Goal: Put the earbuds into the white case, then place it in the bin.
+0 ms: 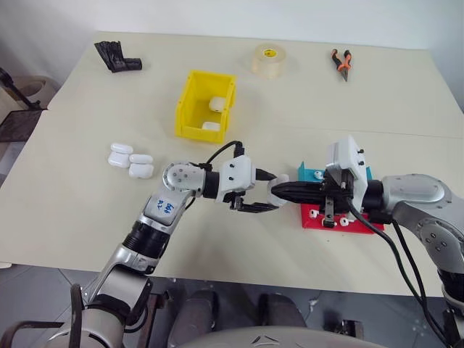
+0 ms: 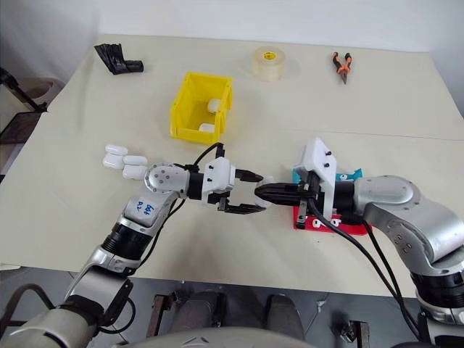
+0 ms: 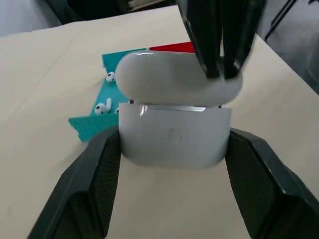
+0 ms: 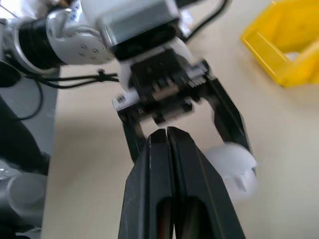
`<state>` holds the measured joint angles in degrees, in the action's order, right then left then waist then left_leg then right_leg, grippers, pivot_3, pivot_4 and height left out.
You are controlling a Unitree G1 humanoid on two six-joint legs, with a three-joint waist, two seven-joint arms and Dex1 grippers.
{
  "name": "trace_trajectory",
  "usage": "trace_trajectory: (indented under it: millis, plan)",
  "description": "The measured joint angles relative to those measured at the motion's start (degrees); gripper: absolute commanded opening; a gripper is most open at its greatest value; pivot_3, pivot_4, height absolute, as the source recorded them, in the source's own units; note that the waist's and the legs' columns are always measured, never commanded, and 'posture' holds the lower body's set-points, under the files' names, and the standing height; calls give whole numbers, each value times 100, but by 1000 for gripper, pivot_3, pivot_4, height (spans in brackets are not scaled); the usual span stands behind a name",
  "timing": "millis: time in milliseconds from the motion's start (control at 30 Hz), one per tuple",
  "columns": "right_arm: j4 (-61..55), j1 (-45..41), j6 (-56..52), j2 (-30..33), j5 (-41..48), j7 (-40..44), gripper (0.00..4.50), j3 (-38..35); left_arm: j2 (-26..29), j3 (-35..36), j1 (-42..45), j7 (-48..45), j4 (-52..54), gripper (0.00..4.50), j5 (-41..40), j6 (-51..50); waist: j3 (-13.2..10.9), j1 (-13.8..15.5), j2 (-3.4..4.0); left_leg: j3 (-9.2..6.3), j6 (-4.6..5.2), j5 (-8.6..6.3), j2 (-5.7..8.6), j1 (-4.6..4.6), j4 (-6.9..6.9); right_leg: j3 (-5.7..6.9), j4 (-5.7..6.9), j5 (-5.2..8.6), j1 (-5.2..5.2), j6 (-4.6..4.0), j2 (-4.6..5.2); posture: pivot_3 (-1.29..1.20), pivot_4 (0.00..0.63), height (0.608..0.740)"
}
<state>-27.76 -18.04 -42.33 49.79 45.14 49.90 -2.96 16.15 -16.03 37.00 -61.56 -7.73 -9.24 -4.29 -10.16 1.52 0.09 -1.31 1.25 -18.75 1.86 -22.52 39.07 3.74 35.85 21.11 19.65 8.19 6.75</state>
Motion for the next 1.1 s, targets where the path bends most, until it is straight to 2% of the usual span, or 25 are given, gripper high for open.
trace_trajectory:
  millis: [200,300,467,667,767,867,1033,1100]
  plan:
    - [202,887,498,-400,-92,34,60,-633,20,212,-193,6,297,2771,-318,-22,0,1,0,1,0,0,0,3,1,-2,1,0,-2,0,0,0,150,740]
    - [221,1266,869,-575,-204,31,589,-937,17,371,-331,186,455,2771,-425,-88,0,-4,0,4,0,0,1,5,1,-4,2,0,-3,1,0,0,150,740]
    - [79,1443,1560,-1042,-407,-358,2275,-1493,-184,1121,-608,1228,629,2771,-676,-540,0,-20,0,8,-3,1,-8,12,-2,-8,4,0,-2,1,-7,0,150,740]
    - [24,1762,2251,-1308,-1020,-557,4369,-1501,-397,1882,-761,2916,828,2771,-635,-1151,0,5,0,7,-2,1,0,12,1,-11,8,-2,-3,5,-3,0,150,740]
    - [24,1759,2362,-1432,-1076,-676,4445,-1507,-381,2124,-401,3779,381,2771,-329,-1310,0,13,-1,6,-3,2,0,12,2,-8,9,-3,-2,5,-6,0,150,740]
    - [33,1736,2395,-1438,-1126,-717,4445,-1506,-256,2233,164,4079,-242,2771,-145,-1021,0,9,-1,7,-3,2,4,12,1,-7,9,-3,0,6,-5,0,150,740]
    - [80,1498,2438,-1445,-1189,-762,4445,-1396,2,2297,1970,4305,-2871,2771,177,-210,-5,6,-9,12,-3,2,10,12,-3,-2,12,-4,5,8,-5,0,150,740]
    - [84,1432,2439,-1445,-1190,-785,4445,-1353,21,2302,2383,4276,-3545,2771,230,11,-5,-2,-9,12,-3,2,12,13,-14,3,16,-5,11,11,-1,0,150,740]
